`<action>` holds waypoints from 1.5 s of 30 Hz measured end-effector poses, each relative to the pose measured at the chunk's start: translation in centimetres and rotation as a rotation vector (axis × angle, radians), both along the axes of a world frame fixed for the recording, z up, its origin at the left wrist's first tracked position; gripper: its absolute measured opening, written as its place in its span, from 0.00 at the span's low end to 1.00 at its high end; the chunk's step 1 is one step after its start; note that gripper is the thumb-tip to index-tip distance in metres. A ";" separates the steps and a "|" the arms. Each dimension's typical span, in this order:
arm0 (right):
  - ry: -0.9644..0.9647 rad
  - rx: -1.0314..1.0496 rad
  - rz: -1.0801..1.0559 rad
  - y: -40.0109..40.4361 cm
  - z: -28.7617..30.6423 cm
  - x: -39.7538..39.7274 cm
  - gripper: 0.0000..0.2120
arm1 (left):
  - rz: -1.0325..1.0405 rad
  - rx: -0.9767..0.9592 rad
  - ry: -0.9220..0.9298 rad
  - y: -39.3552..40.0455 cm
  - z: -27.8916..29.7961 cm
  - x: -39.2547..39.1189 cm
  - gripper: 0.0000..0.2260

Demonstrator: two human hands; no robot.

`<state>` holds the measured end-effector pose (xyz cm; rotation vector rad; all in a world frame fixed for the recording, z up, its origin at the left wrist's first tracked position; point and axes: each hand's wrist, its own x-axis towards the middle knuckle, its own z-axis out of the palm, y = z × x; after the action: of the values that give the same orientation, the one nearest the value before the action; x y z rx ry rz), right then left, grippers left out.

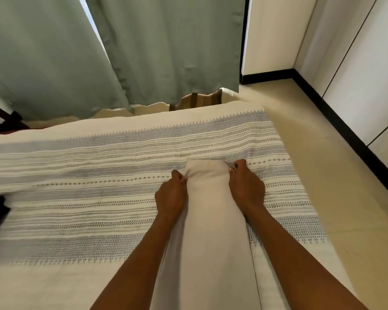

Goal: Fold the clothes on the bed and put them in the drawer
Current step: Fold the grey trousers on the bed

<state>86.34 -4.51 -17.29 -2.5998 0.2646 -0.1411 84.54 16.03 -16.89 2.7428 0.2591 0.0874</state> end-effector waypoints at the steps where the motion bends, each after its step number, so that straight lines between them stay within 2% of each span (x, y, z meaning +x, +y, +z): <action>1: -0.010 -0.001 0.003 0.1 -0.2 0.1 0.10 | -0.007 0.001 -0.018 0.1 -0.3 0.0 0.11; 4: -0.048 0.035 0.012 0.4 -0.4 0.1 0.14 | 0.021 -0.073 -0.035 0.3 -0.9 -0.2 0.10; 7: -0.043 0.167 0.042 0.1 0.4 -0.9 0.24 | 0.026 -0.189 -0.009 0.3 0.5 -1.1 0.13; 8: -0.027 0.205 0.053 -0.1 0.7 -1.5 0.27 | -0.008 -0.181 0.006 0.2 1.2 -1.9 0.16; 10: 0.035 0.172 0.084 0.0 1.5 -3.5 0.30 | -0.111 -0.021 -0.005 -0.2 2.5 -4.7 0.19; 12: 0.080 -0.014 0.142 0.8 2.0 -7.0 0.30 | -0.224 0.136 -0.081 -0.9 3.2 -9.1 0.16; 14: 0.000 -0.189 0.187 2.3 2.1 -11.9 0.27 | -0.309 0.194 -0.158 -1.5 2.9 -14.3 0.13; 16: -0.076 -0.248 0.247 3.9 1.6 -17.1 0.27 | -0.299 0.208 -0.106 -1.6 1.9 -19.2 0.16; 20: 0.039 -0.229 0.285 3.5 -1.1 -24.0 0.34 | -0.275 0.189 0.177 0.7 -0.7 -24.0 0.28; 23: 0.063 -0.266 0.317 2.4 -1.5 -24.6 0.38 | -0.363 0.169 0.186 2.5 -0.6 -24.1 0.32; 27: 0.055 -0.292 0.273 3.2 0.8 -26.9 0.35 | -0.364 0.212 0.165 2.9 1.5 -26.3 0.34; 30: -0.001 -0.295 0.413 4.9 1.2 -33.3 0.31 | -0.414 0.260 0.098 3.0 2.3 -31.0 0.28; 32: 0.043 -0.293 0.485 5.9 0.5 -38.3 0.32 | -0.444 0.269 0.065 2.8 2.1 -34.9 0.24; 35: 0.113 -0.277 0.408 5.7 -0.4 -43.1 0.37 | -0.440 0.243 0.095 3.4 1.5 -40.3 0.23; 38: 0.137 -0.298 0.300 3.6 -0.3 -46.1 0.42 | -0.385 0.221 0.180 6.1 0.9 -44.1 0.26; 41: 0.206 -0.228 0.183 2.5 1.2 -48.6 0.47 | -0.345 0.197 0.213 8.4 1.3 -46.6 0.29; 43: 0.195 -0.208 0.145 3.4 2.4 -51.4 0.46 | -0.380 0.216 0.195 8.6 2.1 -49.1 0.30; 45: 0.139 -0.228 0.271 4.5 2.4 -55.1 0.40 | -0.401 0.198 0.170 8.5 2.4 -52.2 0.31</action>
<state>31.27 -0.01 -14.90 -2.8456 -0.0613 0.1128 32.30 24.53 -14.53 2.9417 -0.2722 -0.2409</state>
